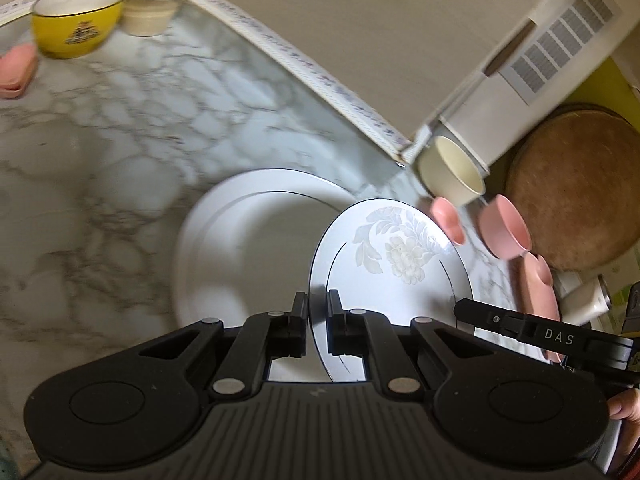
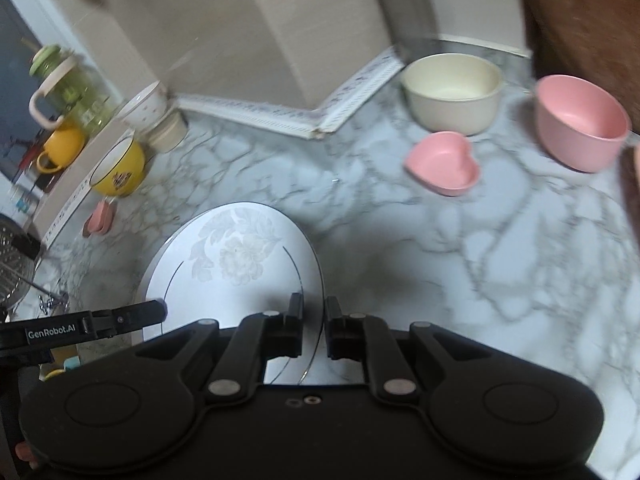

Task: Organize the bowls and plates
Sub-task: 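Carry the floral plate over and lower it onto the large white plate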

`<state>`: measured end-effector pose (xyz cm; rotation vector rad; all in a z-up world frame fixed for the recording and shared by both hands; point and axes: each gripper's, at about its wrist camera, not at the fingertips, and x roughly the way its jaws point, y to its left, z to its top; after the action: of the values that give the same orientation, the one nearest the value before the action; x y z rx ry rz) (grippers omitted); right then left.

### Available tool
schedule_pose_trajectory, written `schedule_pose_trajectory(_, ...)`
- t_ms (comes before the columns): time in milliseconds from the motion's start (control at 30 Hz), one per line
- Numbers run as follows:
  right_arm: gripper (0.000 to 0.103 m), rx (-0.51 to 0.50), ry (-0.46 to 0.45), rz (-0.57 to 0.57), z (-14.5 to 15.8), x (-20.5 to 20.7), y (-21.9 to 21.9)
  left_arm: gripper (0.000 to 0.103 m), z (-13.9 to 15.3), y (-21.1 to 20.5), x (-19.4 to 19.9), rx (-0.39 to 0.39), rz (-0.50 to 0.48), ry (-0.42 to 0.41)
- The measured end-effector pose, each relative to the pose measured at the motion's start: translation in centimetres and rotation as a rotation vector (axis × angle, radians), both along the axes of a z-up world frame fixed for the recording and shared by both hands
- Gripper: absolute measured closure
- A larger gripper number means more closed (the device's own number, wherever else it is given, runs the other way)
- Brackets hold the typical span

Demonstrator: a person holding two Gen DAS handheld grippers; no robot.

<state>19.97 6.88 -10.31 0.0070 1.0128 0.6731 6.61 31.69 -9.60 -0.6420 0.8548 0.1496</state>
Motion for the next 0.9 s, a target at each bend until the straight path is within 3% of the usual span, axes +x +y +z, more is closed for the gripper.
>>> schedule_pose_trajectory(367,0.091,-0.045,0.018,0.047,-2.0,0.5,4.1,0.095,-1.9,2.8,-0.9,0.000,0.071,0.045)
schedule_pose_trajectory(900,0.091,-0.074,0.023,0.051,-3.0,0.8,4.9,0.095,-3.0,3.1,0.0,0.016,0.053,0.070)
